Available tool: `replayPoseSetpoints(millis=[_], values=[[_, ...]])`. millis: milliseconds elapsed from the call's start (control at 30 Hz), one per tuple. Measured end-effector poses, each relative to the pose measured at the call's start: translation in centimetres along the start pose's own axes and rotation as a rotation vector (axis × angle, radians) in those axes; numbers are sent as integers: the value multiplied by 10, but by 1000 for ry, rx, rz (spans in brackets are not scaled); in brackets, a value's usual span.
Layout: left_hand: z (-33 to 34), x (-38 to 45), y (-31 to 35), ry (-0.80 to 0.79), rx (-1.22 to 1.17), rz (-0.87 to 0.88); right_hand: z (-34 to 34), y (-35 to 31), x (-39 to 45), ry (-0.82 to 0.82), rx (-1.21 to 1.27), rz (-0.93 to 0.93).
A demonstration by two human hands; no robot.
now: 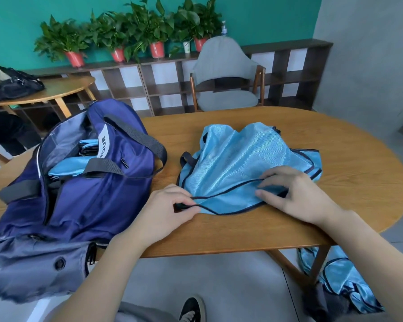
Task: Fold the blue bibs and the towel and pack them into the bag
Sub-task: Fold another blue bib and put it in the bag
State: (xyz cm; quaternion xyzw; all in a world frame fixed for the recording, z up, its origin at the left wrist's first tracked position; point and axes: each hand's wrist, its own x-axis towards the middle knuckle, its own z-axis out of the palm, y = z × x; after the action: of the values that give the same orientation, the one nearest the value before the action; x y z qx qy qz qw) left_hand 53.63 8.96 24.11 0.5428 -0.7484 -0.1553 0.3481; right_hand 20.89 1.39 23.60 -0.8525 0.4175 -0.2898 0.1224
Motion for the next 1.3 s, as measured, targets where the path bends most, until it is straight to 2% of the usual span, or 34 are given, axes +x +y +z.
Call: replayPoseSetpoints(millis=[100, 233, 433, 533, 700, 933, 1200, 1300], values=[[3, 5, 6, 85, -27, 26, 12, -13, 0, 10, -74, -133], [6, 11, 17, 129, -22, 102, 36, -42, 7, 43, -115, -214], [11, 18, 22, 219, -46, 146, 55, -66, 20, 147, -124, -243], [9, 18, 20, 218, -37, 138, 56, -68, 22, 147, -84, -236], [3, 17, 12, 304, 58, 159, 47, -59, 24, 143, -50, -194], [-16, 27, -1, 523, 106, 47, 10, -34, 24, 240, -41, -47], [-55, 68, 14, 514, 63, -41, -51, 10, 14, 251, 13, 193], [-81, 86, 32, 490, 116, -7, -78, 14, 12, 270, 48, 248]])
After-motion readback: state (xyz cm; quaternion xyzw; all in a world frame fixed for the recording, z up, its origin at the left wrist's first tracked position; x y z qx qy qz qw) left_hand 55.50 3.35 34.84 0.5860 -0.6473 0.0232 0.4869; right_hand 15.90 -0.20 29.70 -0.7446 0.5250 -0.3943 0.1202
